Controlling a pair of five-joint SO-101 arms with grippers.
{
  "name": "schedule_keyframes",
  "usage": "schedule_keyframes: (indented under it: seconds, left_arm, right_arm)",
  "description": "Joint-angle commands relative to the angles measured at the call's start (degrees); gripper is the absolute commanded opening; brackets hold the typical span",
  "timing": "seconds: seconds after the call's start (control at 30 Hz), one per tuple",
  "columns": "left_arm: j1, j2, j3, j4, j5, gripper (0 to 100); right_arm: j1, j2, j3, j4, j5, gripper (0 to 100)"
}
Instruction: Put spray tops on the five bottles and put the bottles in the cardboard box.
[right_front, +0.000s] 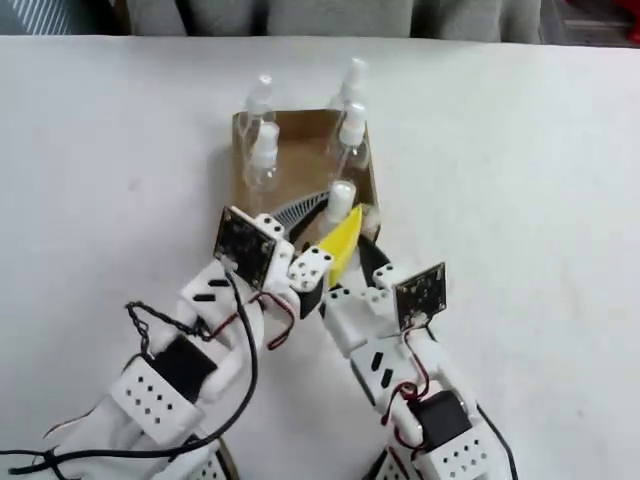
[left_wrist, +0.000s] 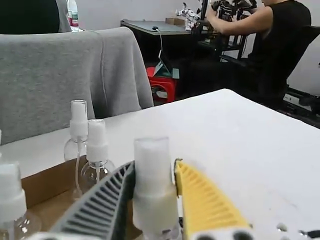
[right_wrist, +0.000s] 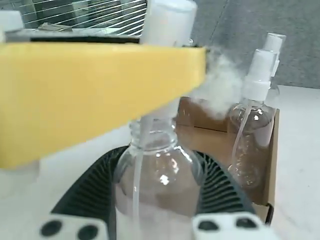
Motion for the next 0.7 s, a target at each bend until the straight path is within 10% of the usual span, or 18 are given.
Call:
schedule_keyframes:
  seconds: [0.0,0.67]
  left_arm:
    - [0.66,-1.98,-0.53,-1.23,-0.44,2]
    - [3.91,-2.07,8.18,-11.43,-0.44,3]
  right_arm:
    - [1.54,-0.57,0.44,-1.01,-0.44,1.5]
    - [5.41,-0.57,0.35,-2.86,-1.05,1.5]
